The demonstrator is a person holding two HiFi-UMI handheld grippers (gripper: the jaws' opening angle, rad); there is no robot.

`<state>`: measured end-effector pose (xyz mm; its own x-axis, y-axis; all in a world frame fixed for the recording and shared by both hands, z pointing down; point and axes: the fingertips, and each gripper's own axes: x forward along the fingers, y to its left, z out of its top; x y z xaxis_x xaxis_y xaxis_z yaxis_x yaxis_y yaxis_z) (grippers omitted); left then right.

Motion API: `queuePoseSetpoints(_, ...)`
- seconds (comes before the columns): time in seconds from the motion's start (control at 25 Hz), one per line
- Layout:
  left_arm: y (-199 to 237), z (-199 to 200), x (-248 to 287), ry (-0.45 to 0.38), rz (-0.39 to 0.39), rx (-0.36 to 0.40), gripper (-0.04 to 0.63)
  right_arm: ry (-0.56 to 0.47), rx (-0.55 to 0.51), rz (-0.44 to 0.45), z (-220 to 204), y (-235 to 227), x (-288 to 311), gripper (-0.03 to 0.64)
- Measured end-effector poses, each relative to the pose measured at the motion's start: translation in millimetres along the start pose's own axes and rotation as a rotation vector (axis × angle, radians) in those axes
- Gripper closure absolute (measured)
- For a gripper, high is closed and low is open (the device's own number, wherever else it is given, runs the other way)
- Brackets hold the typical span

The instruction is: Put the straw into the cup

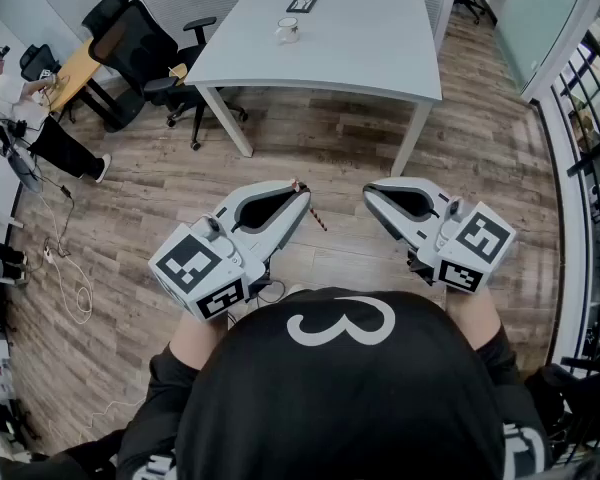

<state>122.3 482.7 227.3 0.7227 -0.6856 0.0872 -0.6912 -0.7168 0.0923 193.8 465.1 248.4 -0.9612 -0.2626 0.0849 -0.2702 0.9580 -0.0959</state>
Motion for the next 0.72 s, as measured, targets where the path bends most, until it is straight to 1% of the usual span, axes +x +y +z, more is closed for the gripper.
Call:
queuePoseSetpoints(0.16,-4,6,2,0.002,-0.008,0.02,0.566,-0.011,-0.008,0.002,4,3,1,0.603)
queuePoseSetpoints(0.32,-4,4,6,0.009,-0.008,0.032,0.566,-0.03,0.023,-0.001,4,-1,1,0.603)
queuePoseSetpoints(0.56,5,-1,10,-0.007,0.002,0.013,0.566,-0.052,0.033,0.003,2,-12,5,0.601)
queuePoseSetpoints(0.72,23,-6,11,-0.018,0.01,-0.007,0.566,-0.046,0.043,0.009,-2,-23,20,0.601)
